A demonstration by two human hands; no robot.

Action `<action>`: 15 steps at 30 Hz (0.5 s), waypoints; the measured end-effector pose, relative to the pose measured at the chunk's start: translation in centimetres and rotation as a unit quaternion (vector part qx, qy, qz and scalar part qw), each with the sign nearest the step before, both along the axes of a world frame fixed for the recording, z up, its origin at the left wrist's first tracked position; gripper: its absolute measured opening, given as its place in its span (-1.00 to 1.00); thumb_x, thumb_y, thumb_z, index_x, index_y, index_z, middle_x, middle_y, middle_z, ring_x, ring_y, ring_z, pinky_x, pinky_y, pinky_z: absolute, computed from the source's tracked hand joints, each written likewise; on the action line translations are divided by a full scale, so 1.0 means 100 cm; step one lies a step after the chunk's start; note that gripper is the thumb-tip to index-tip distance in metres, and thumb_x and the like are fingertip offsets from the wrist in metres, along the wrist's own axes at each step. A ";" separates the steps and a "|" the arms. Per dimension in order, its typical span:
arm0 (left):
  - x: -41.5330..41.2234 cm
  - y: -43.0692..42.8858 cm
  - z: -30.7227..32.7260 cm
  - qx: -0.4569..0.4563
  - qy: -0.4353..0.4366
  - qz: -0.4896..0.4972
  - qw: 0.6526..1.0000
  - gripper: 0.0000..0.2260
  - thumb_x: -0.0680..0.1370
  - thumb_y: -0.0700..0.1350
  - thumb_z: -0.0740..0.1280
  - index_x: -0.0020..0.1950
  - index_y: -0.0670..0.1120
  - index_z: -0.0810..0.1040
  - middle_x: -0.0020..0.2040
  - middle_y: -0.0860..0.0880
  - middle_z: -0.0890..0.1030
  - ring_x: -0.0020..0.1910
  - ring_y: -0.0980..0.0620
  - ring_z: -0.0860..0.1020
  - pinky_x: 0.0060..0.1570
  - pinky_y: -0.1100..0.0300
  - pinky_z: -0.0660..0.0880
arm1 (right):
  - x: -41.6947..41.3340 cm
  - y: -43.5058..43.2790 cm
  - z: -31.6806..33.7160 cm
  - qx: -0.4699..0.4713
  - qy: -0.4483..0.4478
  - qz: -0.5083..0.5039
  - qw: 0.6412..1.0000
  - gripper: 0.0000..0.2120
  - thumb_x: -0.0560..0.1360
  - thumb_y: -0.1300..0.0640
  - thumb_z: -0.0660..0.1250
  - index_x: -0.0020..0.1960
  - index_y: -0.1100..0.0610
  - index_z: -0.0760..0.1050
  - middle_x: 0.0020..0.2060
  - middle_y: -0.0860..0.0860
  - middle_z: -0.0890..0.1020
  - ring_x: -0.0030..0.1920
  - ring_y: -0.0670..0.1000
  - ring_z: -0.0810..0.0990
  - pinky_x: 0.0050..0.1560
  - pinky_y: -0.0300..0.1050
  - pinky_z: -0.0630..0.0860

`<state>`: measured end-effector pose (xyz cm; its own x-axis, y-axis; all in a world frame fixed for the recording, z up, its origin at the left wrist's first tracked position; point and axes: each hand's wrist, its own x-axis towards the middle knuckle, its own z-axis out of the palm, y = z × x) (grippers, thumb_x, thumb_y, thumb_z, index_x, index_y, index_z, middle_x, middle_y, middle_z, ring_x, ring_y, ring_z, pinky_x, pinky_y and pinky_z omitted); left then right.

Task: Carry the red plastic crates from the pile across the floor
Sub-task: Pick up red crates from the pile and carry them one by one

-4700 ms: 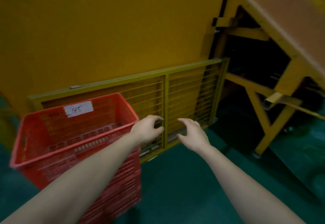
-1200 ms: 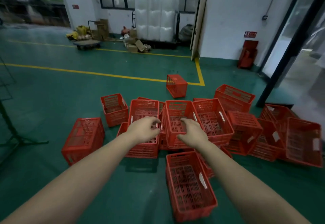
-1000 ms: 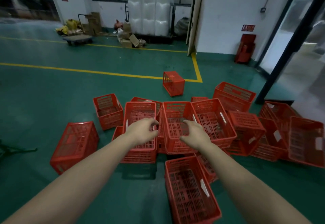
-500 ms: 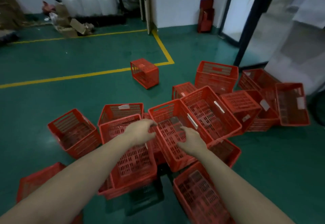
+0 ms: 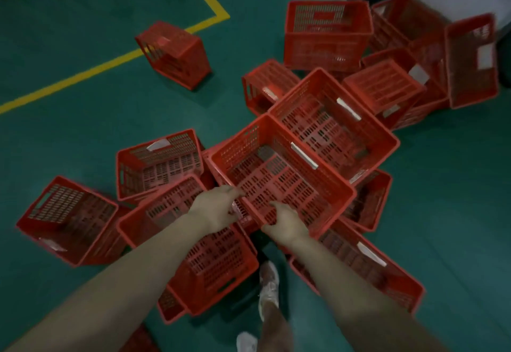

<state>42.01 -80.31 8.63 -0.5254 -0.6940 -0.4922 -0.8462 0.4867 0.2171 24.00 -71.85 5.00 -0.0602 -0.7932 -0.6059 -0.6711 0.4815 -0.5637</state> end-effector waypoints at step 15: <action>-0.017 -0.101 -0.174 0.002 -0.139 -0.221 0.965 -0.41 0.51 -0.10 0.32 0.52 0.05 0.23 0.52 0.01 0.25 0.57 -0.07 -0.01 0.50 -0.11 -0.27 | 0.031 -0.069 -0.170 0.148 -0.076 -0.040 0.985 -0.35 0.40 0.03 0.41 0.45 0.03 0.32 0.29 0.02 0.52 0.24 0.06 0.52 0.23 -0.03 0.49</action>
